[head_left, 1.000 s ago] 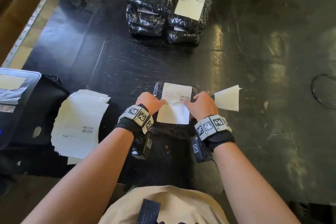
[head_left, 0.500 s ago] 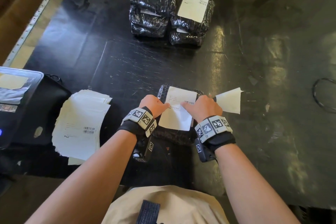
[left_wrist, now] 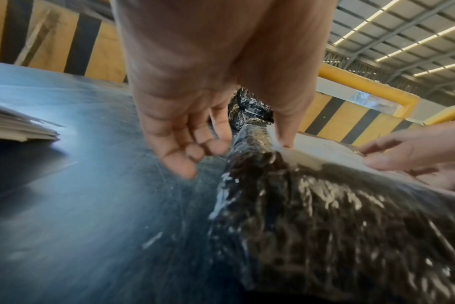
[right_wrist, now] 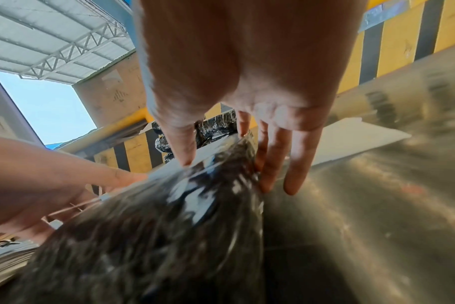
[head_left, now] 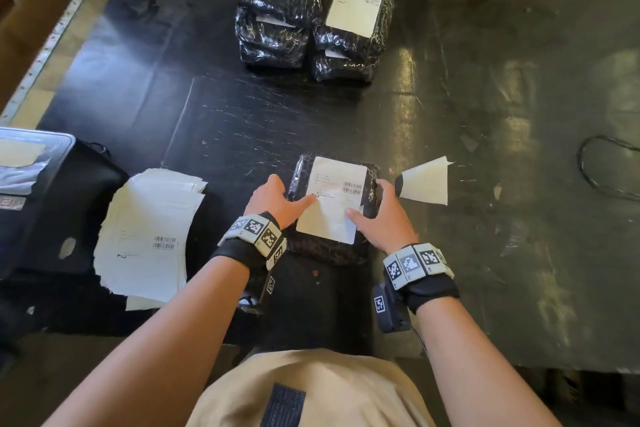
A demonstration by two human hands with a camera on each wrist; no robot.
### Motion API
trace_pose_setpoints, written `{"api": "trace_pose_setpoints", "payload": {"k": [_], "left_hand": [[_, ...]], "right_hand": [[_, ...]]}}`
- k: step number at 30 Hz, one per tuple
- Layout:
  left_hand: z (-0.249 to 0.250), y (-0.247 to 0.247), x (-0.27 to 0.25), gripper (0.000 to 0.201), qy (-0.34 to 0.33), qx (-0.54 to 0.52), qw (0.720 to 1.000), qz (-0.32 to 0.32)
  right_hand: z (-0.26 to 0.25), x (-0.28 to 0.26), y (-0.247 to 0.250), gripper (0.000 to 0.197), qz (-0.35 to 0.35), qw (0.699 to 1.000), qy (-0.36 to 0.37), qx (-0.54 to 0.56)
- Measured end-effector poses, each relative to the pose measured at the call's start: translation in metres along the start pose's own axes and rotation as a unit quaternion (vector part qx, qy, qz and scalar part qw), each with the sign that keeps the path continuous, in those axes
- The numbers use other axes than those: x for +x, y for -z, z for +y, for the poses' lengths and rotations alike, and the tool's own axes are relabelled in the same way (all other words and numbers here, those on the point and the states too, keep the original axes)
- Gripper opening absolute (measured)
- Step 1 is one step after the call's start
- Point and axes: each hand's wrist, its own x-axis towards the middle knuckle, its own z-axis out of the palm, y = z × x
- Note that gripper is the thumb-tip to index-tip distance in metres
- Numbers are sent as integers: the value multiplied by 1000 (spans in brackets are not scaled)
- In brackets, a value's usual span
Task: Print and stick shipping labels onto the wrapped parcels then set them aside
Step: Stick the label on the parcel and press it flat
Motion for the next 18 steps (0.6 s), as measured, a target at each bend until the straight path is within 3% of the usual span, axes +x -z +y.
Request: {"api": "trace_pose_setpoints", "payload": {"k": [2, 5, 10, 12, 15, 18], "left_hand": [[-4, -1, -7, 69, -20, -32, 999, -21], [-5, -2, -12, 68, -40, -54, 997, -47], [-9, -2, -16, 74, -44, -69, 996, -44], [-9, -3, -17, 82, -65, -79, 994, -40], [-11, -8, -18, 92, -103, -37, 993, -52], [-16, -13, -17, 82, -85, 14, 993, -74]], "right_hand": [[1, 1, -6, 83, 10, 1000, 6, 26], [0, 4, -9, 81, 7, 999, 20, 37], [0, 8, -6, 77, -27, 999, 30, 29], [1, 8, -7, 84, -38, 999, 31, 13], [4, 5, -14, 103, -45, 998, 34, -12], [7, 1, -22, 100, -42, 998, 56, -7]]}}
